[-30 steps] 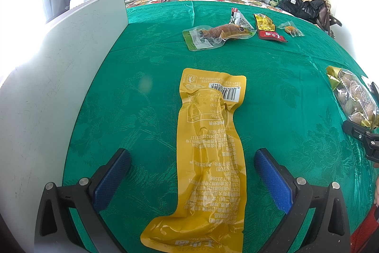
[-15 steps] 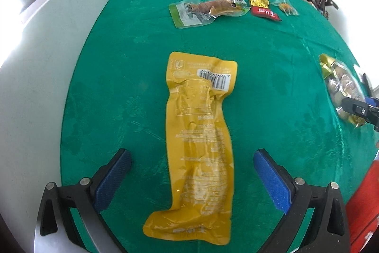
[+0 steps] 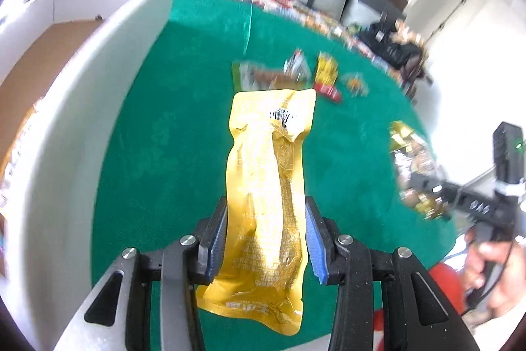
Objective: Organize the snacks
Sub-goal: 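Grasp the long yellow sausage pouch with the left gripper while the right gripper carries the snack bag, then drop the yellow pouch and snack bag into the white box, opening both grippers, then move both open grippers back over the remaining snacks on the sheet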
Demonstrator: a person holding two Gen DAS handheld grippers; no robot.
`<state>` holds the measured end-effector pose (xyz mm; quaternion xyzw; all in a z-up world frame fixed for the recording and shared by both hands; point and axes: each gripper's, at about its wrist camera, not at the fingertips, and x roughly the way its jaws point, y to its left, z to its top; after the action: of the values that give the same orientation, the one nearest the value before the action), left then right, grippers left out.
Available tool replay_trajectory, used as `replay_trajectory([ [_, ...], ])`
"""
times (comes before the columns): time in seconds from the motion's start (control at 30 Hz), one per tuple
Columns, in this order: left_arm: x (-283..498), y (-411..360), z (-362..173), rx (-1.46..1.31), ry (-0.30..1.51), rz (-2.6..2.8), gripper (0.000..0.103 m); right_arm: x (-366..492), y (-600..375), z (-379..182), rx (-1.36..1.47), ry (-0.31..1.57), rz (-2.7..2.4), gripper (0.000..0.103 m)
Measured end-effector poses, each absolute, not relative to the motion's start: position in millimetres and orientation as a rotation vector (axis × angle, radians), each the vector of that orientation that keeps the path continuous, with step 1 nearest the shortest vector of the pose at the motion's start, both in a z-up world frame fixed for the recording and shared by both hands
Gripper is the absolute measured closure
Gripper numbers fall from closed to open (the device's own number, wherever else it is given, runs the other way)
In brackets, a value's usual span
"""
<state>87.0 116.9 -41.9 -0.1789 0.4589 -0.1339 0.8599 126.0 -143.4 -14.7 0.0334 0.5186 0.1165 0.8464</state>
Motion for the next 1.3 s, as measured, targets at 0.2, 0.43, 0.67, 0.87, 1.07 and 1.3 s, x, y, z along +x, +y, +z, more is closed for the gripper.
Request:
replay_trajectory([
  [0.2,79,203,23,-0.417,0.842,-0.133,0.060,127,-13,56,0.012,0.973,0.532,0.038],
  [0.43,74,332,8,-0.358,0.907,0.194,0.057,108,150,76,-0.052,0.959,0.847,0.036],
  [0.67,23,389,1,-0.395,0.841,0.409,0.017,84,176,73,-0.053,0.938,0.953,0.027],
  [0.87,37,326,37,-0.454,0.733,0.263,0.015,117,97,90,-0.055,0.803,0.729,0.019],
  [1.07,63,190,44,-0.328,0.749,-0.040,0.004,144,-16,5,-0.135,0.892,0.400,0.019],
  [1.3,87,65,-60,-0.175,0.973,-0.223,0.004,120,-146,-83,-0.136,0.955,0.144,0.019],
])
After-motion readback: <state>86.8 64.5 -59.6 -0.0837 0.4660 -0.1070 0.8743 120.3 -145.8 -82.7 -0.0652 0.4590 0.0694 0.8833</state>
